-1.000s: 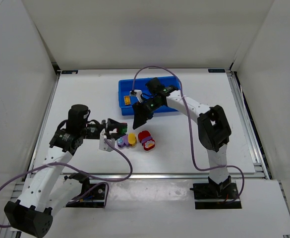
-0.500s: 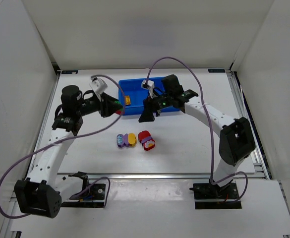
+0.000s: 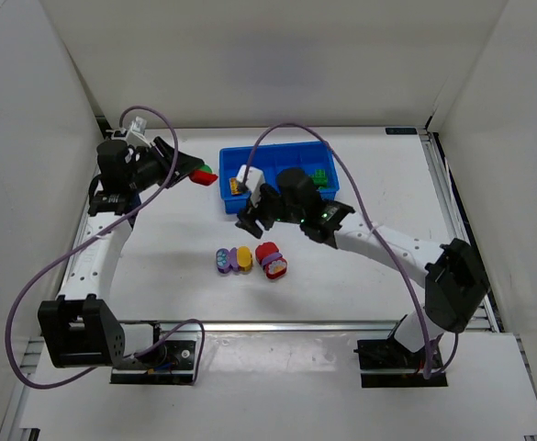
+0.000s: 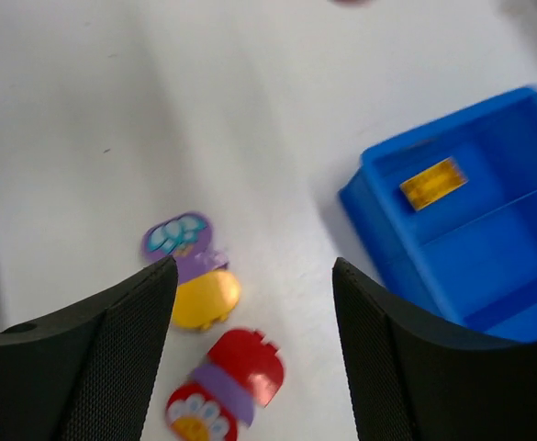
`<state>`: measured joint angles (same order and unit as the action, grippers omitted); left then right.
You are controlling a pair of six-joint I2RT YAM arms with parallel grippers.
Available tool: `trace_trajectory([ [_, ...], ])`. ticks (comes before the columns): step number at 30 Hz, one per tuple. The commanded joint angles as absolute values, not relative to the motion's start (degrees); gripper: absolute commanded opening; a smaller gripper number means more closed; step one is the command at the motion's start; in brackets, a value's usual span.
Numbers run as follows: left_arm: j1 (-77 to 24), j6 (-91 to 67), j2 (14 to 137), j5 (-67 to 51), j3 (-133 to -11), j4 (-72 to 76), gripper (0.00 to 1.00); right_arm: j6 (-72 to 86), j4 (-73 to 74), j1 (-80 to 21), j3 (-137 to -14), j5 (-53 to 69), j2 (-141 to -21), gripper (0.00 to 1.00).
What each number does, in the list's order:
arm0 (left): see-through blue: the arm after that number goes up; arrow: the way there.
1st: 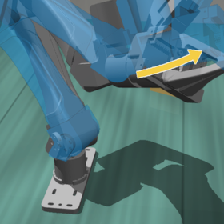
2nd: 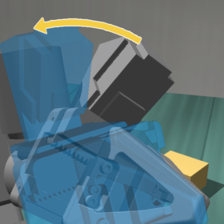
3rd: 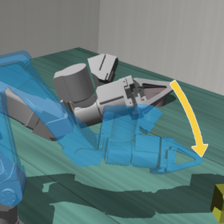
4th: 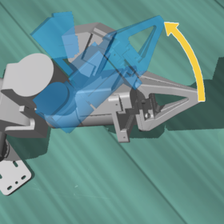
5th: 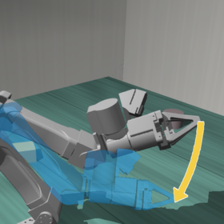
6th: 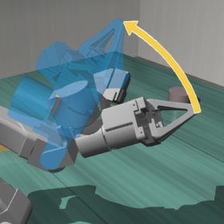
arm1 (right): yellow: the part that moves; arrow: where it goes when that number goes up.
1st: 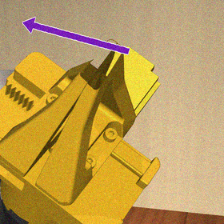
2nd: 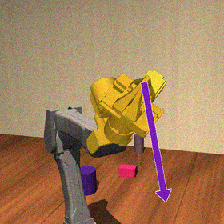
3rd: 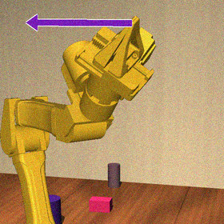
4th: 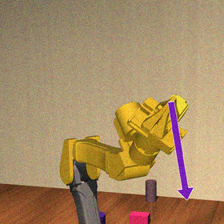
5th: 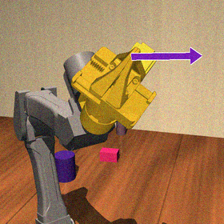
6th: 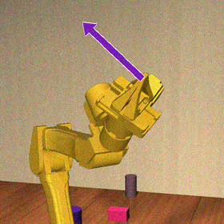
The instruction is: Sort the legos into containers by color
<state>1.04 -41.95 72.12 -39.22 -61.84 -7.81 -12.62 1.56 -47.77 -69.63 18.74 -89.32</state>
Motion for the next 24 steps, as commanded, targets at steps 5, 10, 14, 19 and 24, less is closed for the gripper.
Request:
trace_trajectory([
  [5, 1.76, -55.62, 72.86, -33.93, -64.6, -11.68, 0.1, -26.36, -25.26, -56.33, -68.55, -15.35, -92.7, 0.69],
  [10, 2.37, -61.69, 73.65, -34.19, -64.6, -13.45, 0.1, -31.98, -34.09, -58.45, -72.51, -24.96, -98.7, 0.65],
  [14, 2.64, -65.38, 74.09, -34.45, -63.2, -12.92, 0.1, -36.73, -41.74, -59.41, -73.38, -23.47, -101.42, 0.65],
  [19, 3.08, -67.67, 73.22, -34.01, -61.79, -11.34, 0.1, -37.7, -43.85, -60.38, -73.74, -22.32, -102.48, 0.66],
  [24, 3.6, -68.47, 72.6, -33.66, -60.47, -11.34, 0.1, -38.67, -45.26, -61.96, -73.3, -21.36, -102.39, 0.67],
])
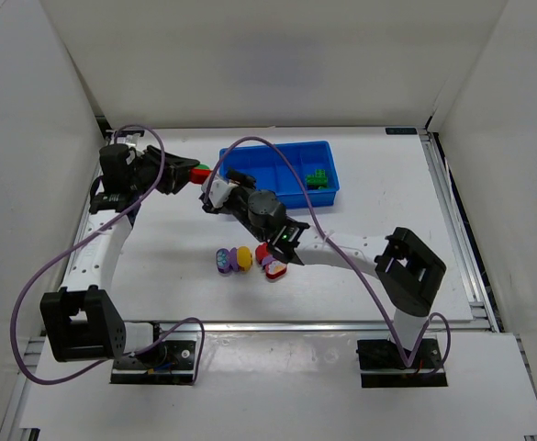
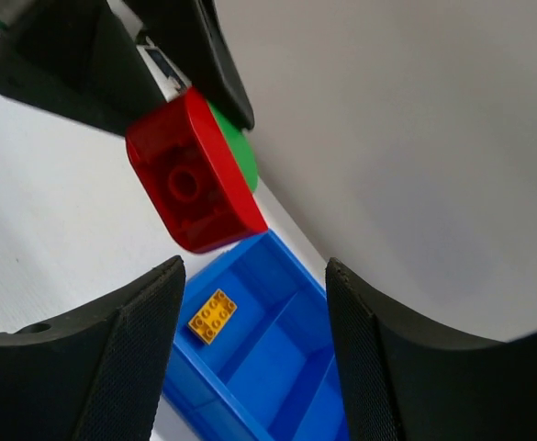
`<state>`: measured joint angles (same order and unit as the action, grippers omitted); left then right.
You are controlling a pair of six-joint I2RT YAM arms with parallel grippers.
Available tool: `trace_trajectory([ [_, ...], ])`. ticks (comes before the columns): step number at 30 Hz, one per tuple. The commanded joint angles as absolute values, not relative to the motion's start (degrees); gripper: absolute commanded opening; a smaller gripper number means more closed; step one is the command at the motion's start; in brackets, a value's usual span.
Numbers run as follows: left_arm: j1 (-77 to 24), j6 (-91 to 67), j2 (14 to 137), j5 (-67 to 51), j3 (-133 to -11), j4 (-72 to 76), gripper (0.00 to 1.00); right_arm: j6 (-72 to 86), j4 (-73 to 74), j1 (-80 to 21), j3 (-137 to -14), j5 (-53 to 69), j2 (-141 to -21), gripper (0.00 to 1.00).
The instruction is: Sort the legos into containers by color
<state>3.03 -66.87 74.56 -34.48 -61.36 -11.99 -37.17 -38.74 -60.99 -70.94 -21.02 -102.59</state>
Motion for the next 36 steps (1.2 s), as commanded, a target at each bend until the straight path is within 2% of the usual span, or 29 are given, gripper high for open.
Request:
trace_trajectory([
  [1, 3.6, -68.47, 72.6, -33.49, -60.38, -11.51, 0.1, -38.85, -45.7, -62.14, -72.78, -20.66, -102.13, 0.67],
  [13, 3.43, -70.83, 72.95, -33.05, -60.56, -10.81, 0.1, -37.27, -41.93, -61.7, -67.68, -5.72, -97.82, 0.62],
  [36, 0.88, -68.47, 70.93, -29.97, -61.08, -16.96, 0.1, -57.83, -52.82, -63.54, -70.57, -8.88, -105.11, 0.61],
])
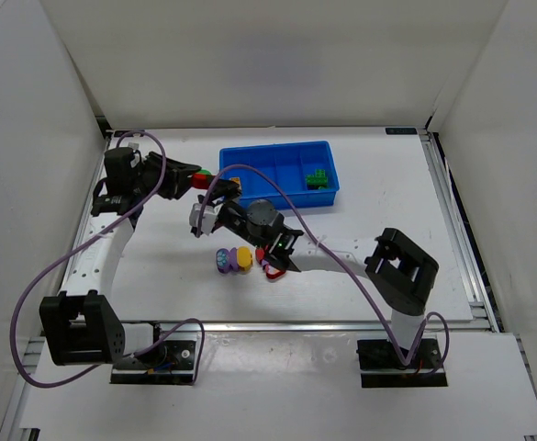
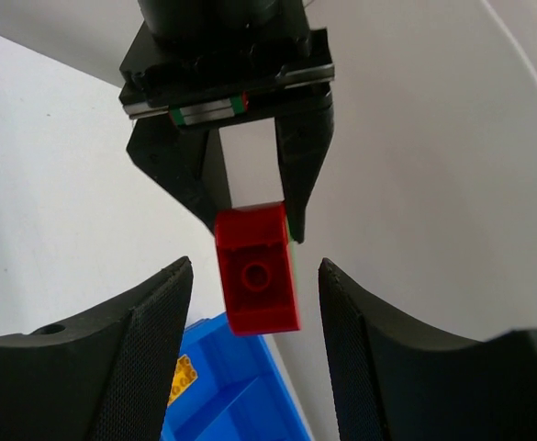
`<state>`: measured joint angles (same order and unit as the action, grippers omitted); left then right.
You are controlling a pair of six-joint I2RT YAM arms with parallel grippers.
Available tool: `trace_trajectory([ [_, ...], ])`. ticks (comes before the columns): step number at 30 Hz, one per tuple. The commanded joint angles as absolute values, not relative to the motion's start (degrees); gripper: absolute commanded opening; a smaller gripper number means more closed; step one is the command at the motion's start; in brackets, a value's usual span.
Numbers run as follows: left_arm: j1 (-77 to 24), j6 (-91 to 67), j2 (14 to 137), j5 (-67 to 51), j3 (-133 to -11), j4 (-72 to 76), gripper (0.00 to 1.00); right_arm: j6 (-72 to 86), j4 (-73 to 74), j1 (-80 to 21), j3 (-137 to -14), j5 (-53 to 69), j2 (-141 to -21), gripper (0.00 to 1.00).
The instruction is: Sort the legos into containers by color
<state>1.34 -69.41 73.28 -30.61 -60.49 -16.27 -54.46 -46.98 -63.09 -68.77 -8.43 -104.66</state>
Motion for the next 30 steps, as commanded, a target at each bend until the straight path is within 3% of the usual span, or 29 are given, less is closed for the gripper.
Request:
trace_trajectory([
  [1, 0.79, -68.38, 70.84, -29.97, -61.17, -17.31, 0.1, -58.7, -53.0, -63.54, -70.75, -9.05, -105.55, 0.61],
  [14, 0.18, -66.09, 69.79, -30.85, -60.73, -19.33, 0.1, -60.91, -52.74, -63.46, -71.1, -8.96, -107.31, 0.61],
  [18, 0.09, -65.92, 69.43, -30.85, -60.56, -19.77, 0.1, -60.73, -52.47, -63.46, -71.28, -8.96, -107.49, 0.56],
  [22, 0.17, -65.39, 69.35, -31.11, -60.73, -19.86, 0.1, -60.73, -52.29, -63.37, -71.37, -9.05, -107.66, 0.37],
  [27, 0.18, -64.95, 68.65, -31.55, -60.03, -20.3, 0.1, -60.82, -52.56, -63.28, -71.54, -9.23, -107.84, 0.23],
  [30, 0.17, -65.21, 68.38, -31.29, -59.41, -20.13, 0.1, -60.82, -52.82, -63.37, -71.28, -9.23, -107.67, 0.08],
])
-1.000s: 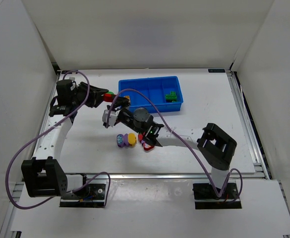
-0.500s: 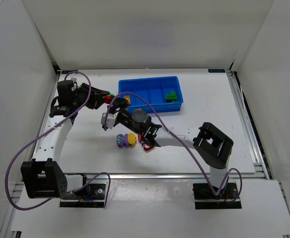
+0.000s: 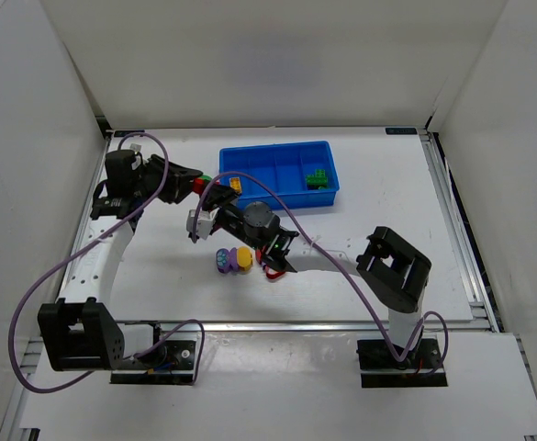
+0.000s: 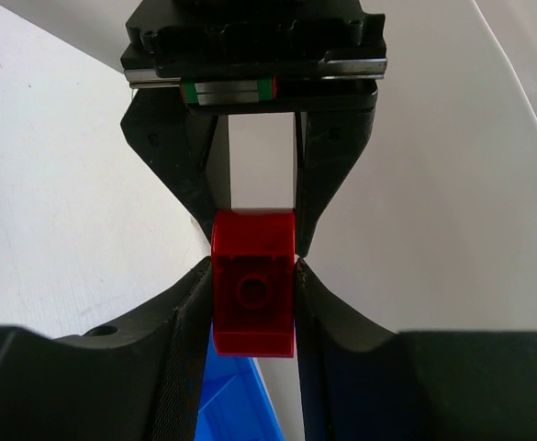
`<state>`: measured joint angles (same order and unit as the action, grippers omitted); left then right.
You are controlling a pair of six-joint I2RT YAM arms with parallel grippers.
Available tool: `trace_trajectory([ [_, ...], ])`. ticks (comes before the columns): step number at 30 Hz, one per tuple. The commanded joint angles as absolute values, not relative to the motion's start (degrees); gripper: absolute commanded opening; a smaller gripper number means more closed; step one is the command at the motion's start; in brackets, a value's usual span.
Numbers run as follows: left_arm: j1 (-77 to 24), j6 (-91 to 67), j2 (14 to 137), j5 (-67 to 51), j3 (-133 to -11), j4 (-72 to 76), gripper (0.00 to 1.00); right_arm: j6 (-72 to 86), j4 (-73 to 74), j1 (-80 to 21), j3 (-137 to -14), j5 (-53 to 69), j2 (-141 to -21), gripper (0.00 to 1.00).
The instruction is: Sort the legos into containers by color
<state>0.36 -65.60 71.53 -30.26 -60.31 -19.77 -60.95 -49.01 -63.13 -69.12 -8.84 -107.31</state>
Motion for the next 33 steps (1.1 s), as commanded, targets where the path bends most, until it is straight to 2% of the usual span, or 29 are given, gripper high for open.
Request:
trace_trajectory([
  [1, 0.18, -65.13, 68.55, -31.03, -59.41, -20.04, 0.1, -60.82, -53.17, -63.37, -71.11, -9.23, -107.4, 0.02],
  [14, 3.95, -66.01, 72.51, -29.0, -59.94, -15.56, 0.1, -61.08, -53.17, -66.44, -61.62, -7.39, -99.24, 0.0],
  [27, 6.06, -66.1, 73.04, -28.39, -59.5, -13.45, 0.1, -60.39, -50.81, -67.76, -57.22, -7.11, -93.96, 0.0],
  [29, 6.15, -62.95, 72.51, -27.86, -59.85, -13.8, 0.1, -58.2, -47.92, -66.89, -58.97, -10.44, -93.69, 0.0],
  [33, 6.07, -52.49, 71.28, -26.63, -63.19, -16.69, 0.1, -43.82, -32.55, -62.15, -66.16, -15.81, -91.5, 0.0],
])
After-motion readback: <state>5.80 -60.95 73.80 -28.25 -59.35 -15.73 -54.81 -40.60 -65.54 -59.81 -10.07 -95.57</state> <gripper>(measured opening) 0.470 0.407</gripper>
